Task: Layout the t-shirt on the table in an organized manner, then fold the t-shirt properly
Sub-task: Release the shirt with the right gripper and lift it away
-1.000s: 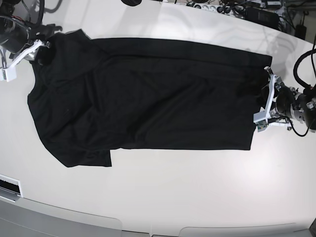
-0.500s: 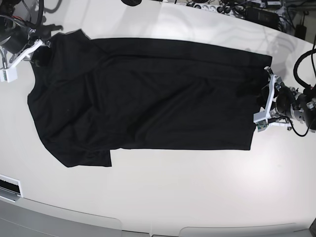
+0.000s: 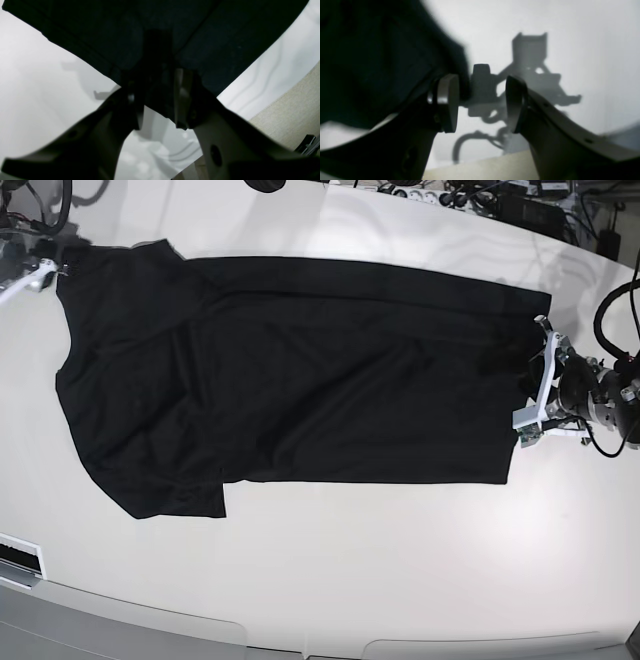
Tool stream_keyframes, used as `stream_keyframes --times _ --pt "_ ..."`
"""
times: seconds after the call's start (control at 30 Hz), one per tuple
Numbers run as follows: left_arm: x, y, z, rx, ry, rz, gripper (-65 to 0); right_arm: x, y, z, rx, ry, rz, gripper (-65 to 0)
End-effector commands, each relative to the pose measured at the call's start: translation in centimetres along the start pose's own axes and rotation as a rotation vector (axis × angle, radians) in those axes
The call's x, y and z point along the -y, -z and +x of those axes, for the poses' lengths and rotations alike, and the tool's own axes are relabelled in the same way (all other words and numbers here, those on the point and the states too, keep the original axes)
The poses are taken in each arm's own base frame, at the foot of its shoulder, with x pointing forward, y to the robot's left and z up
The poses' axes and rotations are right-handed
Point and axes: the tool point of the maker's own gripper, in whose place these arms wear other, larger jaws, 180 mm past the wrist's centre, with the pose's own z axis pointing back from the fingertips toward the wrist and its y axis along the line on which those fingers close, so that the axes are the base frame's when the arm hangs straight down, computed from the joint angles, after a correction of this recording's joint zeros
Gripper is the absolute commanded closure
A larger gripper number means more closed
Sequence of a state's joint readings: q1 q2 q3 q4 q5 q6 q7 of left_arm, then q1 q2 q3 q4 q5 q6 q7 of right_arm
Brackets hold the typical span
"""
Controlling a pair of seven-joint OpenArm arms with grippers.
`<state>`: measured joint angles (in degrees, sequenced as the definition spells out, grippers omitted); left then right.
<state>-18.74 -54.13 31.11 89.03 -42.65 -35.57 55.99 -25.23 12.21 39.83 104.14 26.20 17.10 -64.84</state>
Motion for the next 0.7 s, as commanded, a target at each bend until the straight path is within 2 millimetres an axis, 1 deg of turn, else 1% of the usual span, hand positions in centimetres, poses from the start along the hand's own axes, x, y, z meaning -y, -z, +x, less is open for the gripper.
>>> stream_keyframes --times 0.0,0.07,0.1,0.2,0.27,0.37,0.43,0.5,0.63,0.67 --pt "-1.1 -1.1 0.3 0.013 0.000 0.030 -21.1 0.6 -0.8 1.3 0.043 -0.015 -0.021 -31.6" --pt "-1.1 -1.1 0.3 0.013 0.000 0.030 -21.1 -0.1 -1.3 2.0 0.069 -0.022 0.001 -31.6" --pt "-1.1 -1.1 0.3 0.013 0.000 0.030 -21.1 -0.7 -1.6 2.3 0.079 -0.036 0.027 -31.6" --pt "-1.1 -1.1 0.3 0.013 0.000 0.030 -21.1 -3.3 -2.0 2.6 0.101 -0.042 0.155 -31.6" --pt "-1.1 -1.1 0.3 0.014 0.000 0.029 -21.1 -4.5 -1.6 2.0 0.098 -0.009 0.200 -31.7" --pt "-0.8 -1.1 0.6 0.030 -0.010 0.015 -21.1 -5.6 -0.3 0.7 0.101 0.066 0.240 -31.7" --pt "-0.7 -1.1 0.7 0.036 -0.014 0.008 -21.1 -5.8 0.9 -0.4 0.083 0.122 0.257 -31.7" --pt "-0.7 -1.1 0.6 0.032 -0.013 0.010 -21.1 -5.5 1.9 -1.4 0.061 0.167 0.259 -31.7" --pt "-0.7 -1.1 0.4 0.018 -0.012 0.010 -21.1 -4.5 2.6 -2.2 0.057 0.221 0.242 -31.7" --pt "-0.7 -1.1 0.4 0.019 -0.013 0.010 -21.1 -4.3 2.6 -2.1 0.062 0.236 0.241 -31.7"
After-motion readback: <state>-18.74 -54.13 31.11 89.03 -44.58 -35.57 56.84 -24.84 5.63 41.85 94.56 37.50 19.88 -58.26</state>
